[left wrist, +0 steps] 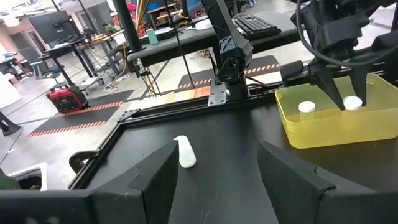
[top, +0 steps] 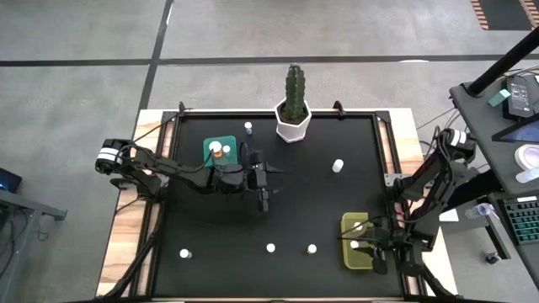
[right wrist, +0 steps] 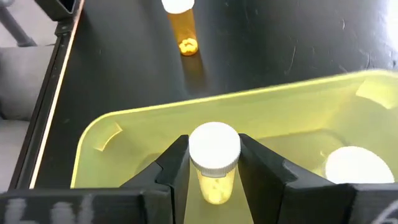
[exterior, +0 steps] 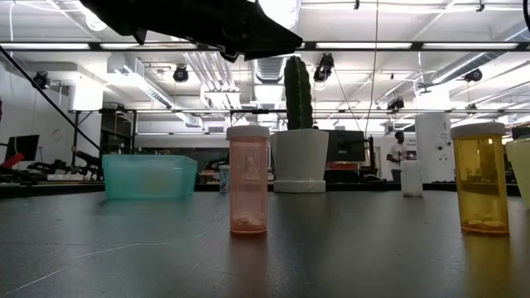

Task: Pick and place medicine bottles into bin by pill shape (circle, oval)
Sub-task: Put the yellow tablet bottle into the yellow bin, then put the white capsule bottle into the blue bin

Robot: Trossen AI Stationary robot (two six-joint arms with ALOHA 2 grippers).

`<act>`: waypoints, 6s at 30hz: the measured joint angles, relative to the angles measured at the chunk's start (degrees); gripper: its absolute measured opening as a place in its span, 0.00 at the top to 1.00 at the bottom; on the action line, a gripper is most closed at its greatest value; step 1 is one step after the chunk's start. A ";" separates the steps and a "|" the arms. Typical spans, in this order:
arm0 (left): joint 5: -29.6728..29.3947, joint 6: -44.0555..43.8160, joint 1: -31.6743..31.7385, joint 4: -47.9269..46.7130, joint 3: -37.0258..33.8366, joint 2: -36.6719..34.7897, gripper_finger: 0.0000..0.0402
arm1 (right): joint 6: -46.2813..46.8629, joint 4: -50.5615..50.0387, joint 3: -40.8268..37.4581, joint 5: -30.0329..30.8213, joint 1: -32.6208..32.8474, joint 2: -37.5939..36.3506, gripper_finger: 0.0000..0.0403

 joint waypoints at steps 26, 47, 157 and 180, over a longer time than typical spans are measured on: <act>0.04 -0.02 0.02 1.08 0.00 0.00 0.50 | 0.64 -1.02 0.24 -0.24 -1.14 -10.27 0.58; 0.09 0.11 0.02 -13.09 -0.04 -8.05 0.50 | -8.91 3.33 0.28 2.97 -24.28 -26.40 0.64; -1.84 0.25 0.42 -18.71 -0.13 -11.51 0.50 | -34.47 -5.50 14.78 -23.32 -73.80 0.51 0.66; -1.58 -7.19 3.45 -0.07 1.09 7.90 0.50 | -41.15 12.03 14.75 -24.49 -71.24 0.75 0.65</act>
